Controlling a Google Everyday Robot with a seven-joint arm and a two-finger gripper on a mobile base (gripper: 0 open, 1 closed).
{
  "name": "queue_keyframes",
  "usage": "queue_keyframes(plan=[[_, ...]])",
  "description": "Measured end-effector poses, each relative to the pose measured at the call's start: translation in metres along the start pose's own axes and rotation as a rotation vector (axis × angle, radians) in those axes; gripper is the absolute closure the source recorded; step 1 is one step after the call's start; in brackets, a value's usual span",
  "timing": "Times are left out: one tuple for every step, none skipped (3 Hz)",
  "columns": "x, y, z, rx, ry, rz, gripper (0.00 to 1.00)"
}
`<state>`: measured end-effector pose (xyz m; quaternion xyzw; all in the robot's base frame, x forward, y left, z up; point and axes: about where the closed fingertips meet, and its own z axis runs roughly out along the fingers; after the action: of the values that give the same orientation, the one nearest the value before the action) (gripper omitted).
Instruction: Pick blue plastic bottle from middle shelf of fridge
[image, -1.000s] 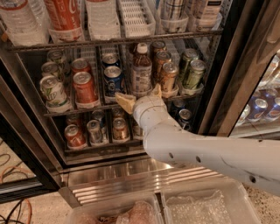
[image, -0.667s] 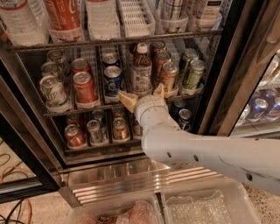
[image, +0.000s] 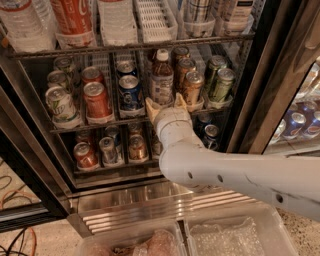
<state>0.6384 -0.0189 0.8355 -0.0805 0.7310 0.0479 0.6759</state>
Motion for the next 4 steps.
queue_keyframes(plan=[[-0.007, 0.006, 0.015, -0.014, -0.022, -0.015, 0.33], [-0.012, 0.008, 0.022, -0.021, -0.033, -0.022, 0.33], [-0.016, 0.006, 0.032, -0.018, -0.039, -0.028, 0.52], [-0.015, 0.006, 0.037, -0.021, -0.036, -0.034, 0.75]])
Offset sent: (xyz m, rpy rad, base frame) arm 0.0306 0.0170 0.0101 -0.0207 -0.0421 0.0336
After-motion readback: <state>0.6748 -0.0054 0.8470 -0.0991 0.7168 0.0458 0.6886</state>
